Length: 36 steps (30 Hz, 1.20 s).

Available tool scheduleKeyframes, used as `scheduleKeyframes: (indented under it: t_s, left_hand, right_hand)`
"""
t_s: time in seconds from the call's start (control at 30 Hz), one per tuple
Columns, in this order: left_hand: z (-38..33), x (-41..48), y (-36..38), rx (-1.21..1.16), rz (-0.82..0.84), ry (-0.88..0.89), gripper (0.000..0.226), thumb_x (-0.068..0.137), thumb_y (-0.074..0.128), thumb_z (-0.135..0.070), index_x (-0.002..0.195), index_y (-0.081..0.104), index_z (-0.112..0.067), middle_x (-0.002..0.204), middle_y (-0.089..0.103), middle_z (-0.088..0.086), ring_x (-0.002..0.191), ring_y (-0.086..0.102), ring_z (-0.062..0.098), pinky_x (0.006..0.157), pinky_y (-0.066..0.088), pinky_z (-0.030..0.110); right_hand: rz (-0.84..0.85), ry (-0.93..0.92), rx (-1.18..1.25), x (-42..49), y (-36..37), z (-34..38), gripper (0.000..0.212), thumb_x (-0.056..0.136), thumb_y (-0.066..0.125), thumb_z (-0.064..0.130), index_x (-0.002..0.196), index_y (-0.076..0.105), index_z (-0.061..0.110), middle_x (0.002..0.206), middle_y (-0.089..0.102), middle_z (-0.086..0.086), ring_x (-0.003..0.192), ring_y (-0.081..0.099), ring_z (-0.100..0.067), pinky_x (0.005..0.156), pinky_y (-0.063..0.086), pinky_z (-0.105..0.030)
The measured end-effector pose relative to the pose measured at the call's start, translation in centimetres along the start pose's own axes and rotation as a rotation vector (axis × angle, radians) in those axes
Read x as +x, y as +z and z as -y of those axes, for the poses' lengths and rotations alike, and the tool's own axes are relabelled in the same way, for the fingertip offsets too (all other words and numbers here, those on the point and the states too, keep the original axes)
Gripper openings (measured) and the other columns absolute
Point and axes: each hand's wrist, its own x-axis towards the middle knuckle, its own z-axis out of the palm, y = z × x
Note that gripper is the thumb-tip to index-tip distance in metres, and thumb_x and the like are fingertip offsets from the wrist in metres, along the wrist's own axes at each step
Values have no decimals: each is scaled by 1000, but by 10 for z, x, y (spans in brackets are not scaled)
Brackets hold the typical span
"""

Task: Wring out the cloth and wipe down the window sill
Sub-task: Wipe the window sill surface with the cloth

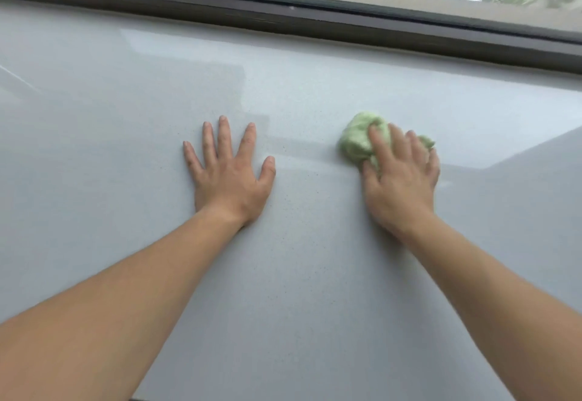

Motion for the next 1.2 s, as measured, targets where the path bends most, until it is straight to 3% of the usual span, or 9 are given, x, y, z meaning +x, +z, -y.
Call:
scheduleKeyframes:
  t_s: [0.1,0.17,0.3,0.4,0.57,0.67,0.87,1.1,1.2]
  left_hand:
    - [0,0,-1,-1,9,2,74,90,15,-67,156,6,-36,166,-8,7,151,-15,28,117,-9,61]
    - [2,-1,-2,-12,24,1,75,89,21,-69,156,8,-37,166,-8,7,151,-15,27,117,-11,60]
    - [13,3,-12,-169,114,46,73,90,40,-67,154,19,-40,167,-8,3,151,-16,22,117,-16,54]
    - [24,-20,-18,-146,96,154,63,96,40,-56,153,28,-33,167,1,5,152,-11,20,117,-15,55]
    - [31,-125,-3,-218,30,246,65,90,22,-56,145,41,-28,165,15,8,153,1,21,118,-13,56]
    - [39,-176,5,-221,83,210,68,90,17,-58,150,34,-31,166,7,5,153,-7,18,118,-16,52]
    - [50,-196,19,-28,65,273,68,93,12,-57,157,8,-34,166,-10,3,151,-19,19,118,-15,55]
    - [52,-196,21,-22,61,289,68,93,9,-57,157,7,-34,166,-9,4,151,-17,20,118,-11,58]
    - [52,-196,21,-16,59,295,68,92,8,-57,157,6,-33,166,-8,4,151,-16,21,118,-12,57]
  right_hand:
    - [79,-296,-59,-70,4,5,58,93,33,47,150,27,40,161,26,4,149,16,-27,120,6,-52]
    - [156,-379,-52,-74,-1,-8,58,93,32,48,150,26,43,161,25,8,150,15,-24,121,4,-48]
    - [61,-80,16,-38,-3,-18,58,93,34,47,150,23,45,162,21,7,150,11,-22,121,0,-46]
    - [18,74,53,-58,5,5,55,97,35,44,150,21,43,162,17,7,150,7,-24,120,-3,-49]
    - [75,-264,-43,-187,17,29,59,93,36,44,151,27,40,160,26,5,149,17,-28,119,9,-54]
    - [142,-388,-88,-200,12,7,61,90,40,44,150,30,41,159,30,6,149,20,-26,120,12,-51]
    - [15,91,15,-185,17,30,59,93,32,46,151,21,41,162,20,5,150,9,-25,120,-1,-50]
    - [158,-396,-79,-283,18,26,60,94,39,43,152,26,41,161,26,6,150,15,-25,120,11,-52]
    - [95,-227,-72,-257,17,11,59,91,37,44,150,28,41,159,31,4,148,19,-25,120,8,-50]
